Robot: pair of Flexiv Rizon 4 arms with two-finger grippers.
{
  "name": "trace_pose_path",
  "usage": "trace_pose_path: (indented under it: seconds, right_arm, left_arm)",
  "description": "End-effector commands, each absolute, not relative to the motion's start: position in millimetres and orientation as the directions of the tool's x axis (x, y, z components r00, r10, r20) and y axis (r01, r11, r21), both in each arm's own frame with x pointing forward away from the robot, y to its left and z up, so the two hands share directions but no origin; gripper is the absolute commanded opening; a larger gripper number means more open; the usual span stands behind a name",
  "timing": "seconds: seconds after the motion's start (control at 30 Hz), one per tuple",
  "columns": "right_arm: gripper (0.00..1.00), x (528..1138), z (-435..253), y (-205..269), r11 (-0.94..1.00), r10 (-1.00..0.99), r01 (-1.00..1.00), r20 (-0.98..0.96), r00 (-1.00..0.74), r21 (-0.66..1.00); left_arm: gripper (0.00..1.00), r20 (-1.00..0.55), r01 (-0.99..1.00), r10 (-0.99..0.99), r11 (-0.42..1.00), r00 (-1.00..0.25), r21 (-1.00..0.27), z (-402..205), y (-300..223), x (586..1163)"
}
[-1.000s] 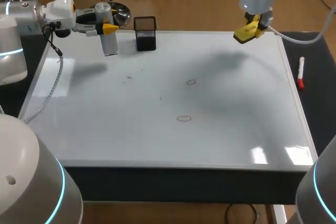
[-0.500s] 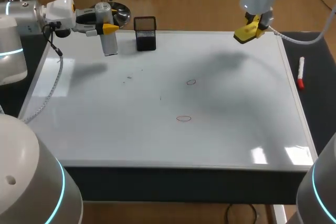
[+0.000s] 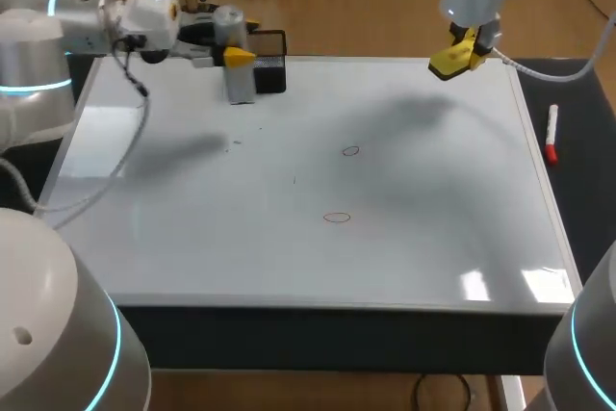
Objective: Pick up the inspection probe, press it on each red-marked spot on the whiteboard one by one, put down the probe, pick up the eraser, and wipe off all the red marks.
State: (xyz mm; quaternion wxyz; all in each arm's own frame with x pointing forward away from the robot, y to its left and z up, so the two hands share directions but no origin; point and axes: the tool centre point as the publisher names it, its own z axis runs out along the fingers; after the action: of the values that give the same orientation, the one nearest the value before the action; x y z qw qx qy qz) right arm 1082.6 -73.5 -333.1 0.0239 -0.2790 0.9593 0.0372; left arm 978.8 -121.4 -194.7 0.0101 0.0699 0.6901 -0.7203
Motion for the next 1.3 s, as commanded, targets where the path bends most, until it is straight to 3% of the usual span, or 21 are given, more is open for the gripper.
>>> trace_pose_path:
  seconds: [0.03, 0.5, 1.3]
  right_arm:
    - [0.00, 1083, -332, -74, 0.841, -0.535, -0.539, -0.063, -0.842, 0.057]
    - [0.00, 1083, -332, -74, 0.841, -0.535, -0.539, -0.063, -0.842, 0.057]
    - [0.00, 1083, -332, -74, 0.841, -0.535, -0.539, -0.063, -0.842, 0.057]
  left_arm:
    - [0.00, -0.104, 0.097, 0.140, -0.057, -0.985, -0.994, -195, -160, 975]
    - [0.00, -0.082, 0.067, 0.223, -0.072, -0.972, -0.995, -215, -247, 940]
    - [0.00, -0.071, 0.064, 0.104, -0.063, -0.992, -0.996, -254, -289, 930]
